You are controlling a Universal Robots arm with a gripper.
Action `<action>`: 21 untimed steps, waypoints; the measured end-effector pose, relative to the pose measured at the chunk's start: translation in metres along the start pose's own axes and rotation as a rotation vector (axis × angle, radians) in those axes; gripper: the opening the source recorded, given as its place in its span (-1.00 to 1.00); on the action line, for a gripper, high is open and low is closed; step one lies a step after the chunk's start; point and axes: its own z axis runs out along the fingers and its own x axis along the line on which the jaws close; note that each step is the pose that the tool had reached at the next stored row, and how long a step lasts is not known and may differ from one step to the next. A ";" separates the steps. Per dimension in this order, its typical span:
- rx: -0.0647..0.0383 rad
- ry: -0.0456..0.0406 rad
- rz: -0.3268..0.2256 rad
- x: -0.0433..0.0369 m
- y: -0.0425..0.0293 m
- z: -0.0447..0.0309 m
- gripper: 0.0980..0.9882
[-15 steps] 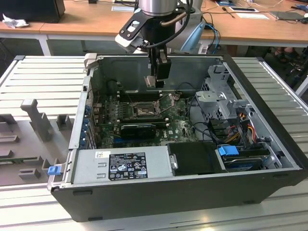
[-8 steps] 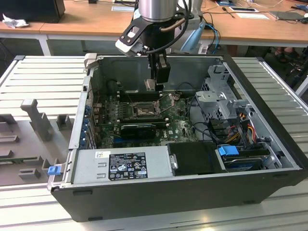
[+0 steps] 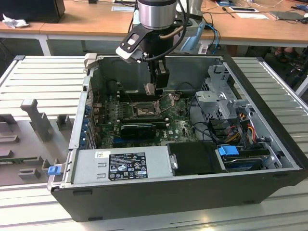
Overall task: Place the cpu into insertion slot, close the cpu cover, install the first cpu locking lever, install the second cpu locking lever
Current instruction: 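Place the cpu into insertion slot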
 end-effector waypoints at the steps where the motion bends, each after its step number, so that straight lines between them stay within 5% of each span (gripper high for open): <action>1: 0.000 -0.0001 0.000 0.0000 -0.0004 0.0030 -0.04; 10: 0.000 0.0007 0.000 0.0000 -0.0027 0.0221 -0.04; 16: -0.013 -0.0005 0.000 0.0002 -0.0058 0.0294 -0.04; 21: -0.013 -0.0004 0.000 0.0002 -0.0060 0.0313 -0.04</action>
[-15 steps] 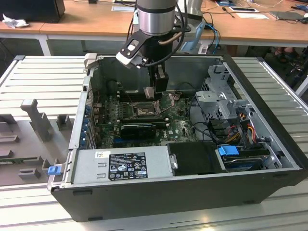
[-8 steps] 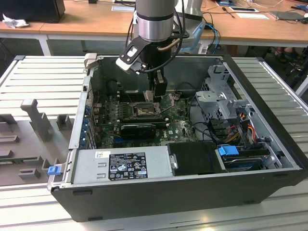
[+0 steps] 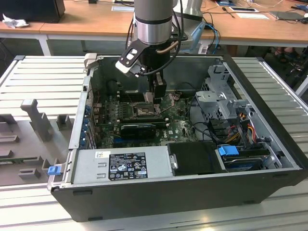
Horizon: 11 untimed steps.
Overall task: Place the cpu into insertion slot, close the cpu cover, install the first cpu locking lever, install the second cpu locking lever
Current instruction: 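Place the cpu into insertion slot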
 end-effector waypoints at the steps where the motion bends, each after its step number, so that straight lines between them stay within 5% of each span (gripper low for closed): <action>1: 0.000 0.0002 0.000 0.0000 0.0000 0.0005 -0.04; 11: -0.002 -0.0067 0.045 0.0000 -0.0013 0.0111 -0.04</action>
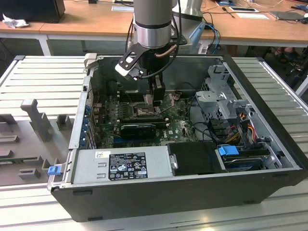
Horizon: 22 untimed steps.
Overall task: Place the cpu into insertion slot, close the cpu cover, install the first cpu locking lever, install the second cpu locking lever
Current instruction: 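Place the cpu into insertion slot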
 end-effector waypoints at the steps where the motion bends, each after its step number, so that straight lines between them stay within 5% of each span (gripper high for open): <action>1: 0.000 -0.0009 0.009 0.0001 -0.0002 0.0018 -0.04; 13: -0.001 -0.0077 0.083 0.0031 -0.0116 0.0130 -0.04; 22: -0.001 0.0030 0.085 0.0144 -0.0174 0.0262 -0.04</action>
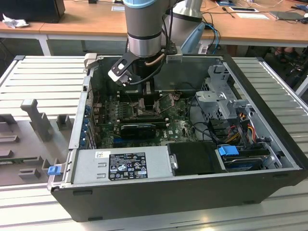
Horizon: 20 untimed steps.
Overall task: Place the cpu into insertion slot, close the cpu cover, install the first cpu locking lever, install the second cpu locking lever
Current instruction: 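Place the cpu into insertion slot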
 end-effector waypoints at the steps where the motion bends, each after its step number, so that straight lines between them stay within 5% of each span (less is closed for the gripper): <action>1: 0.000 0.0034 0.000 0.0007 -0.0002 0.0022 -0.04; 11: 0.000 0.0100 0.000 0.0034 -0.0025 0.0242 -0.04; 15: 0.001 0.0191 -0.001 0.0044 -0.0041 0.0279 -0.04; 20: 0.001 0.0193 -0.001 0.0097 -0.0047 0.0291 -0.04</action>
